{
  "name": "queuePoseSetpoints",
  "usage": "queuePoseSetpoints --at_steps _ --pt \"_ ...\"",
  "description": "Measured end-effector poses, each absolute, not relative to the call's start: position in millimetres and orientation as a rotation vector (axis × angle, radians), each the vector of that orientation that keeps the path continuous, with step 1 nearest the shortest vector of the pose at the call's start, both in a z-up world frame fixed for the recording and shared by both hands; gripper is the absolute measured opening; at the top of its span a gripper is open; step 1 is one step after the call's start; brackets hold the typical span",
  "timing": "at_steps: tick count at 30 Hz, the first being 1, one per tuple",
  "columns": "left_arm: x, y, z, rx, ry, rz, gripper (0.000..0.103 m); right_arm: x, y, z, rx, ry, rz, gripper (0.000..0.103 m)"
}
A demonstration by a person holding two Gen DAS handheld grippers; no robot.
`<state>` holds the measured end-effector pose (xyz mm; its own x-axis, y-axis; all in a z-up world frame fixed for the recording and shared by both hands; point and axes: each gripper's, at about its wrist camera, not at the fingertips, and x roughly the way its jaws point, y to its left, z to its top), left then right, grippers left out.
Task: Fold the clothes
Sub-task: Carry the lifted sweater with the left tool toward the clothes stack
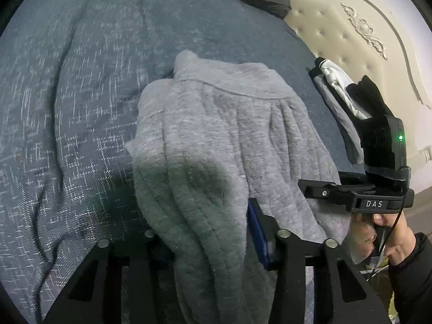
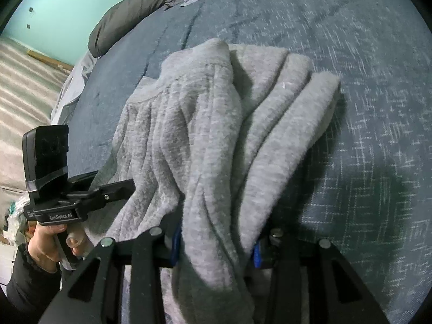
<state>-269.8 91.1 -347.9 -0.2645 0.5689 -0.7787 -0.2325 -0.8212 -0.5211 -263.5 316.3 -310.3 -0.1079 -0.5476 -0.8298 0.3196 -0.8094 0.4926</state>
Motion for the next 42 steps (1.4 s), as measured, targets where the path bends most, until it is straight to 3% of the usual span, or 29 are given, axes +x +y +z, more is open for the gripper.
queuePoseSetpoints --at_steps 9,21,32,42 --pt "-262.4 100.5 -293.7 -1.403 -0.413 2.150 0.041 -252.0 317.4 -256.8 1.523 -0.203 -2.001 0.036" --pt "-251.6 144.7 -186.0 -1.236 -0.373 2.199 0.041 -242.6 368.2 -140.1 1.378 -0.152 -2.098 0.036" --pt "-260.8 243.8 -94.7 -1.118 -0.291 2.185 0.041 -244.8 470.5 -43.6 1.278 -0.118 -2.191 0.036" --pt "-305.4 370.2 -47.3 -1.066 -0.268 2.125 0.041 -269.9 593.5 4.8 1.261 -0.098 -2.278 0.036"
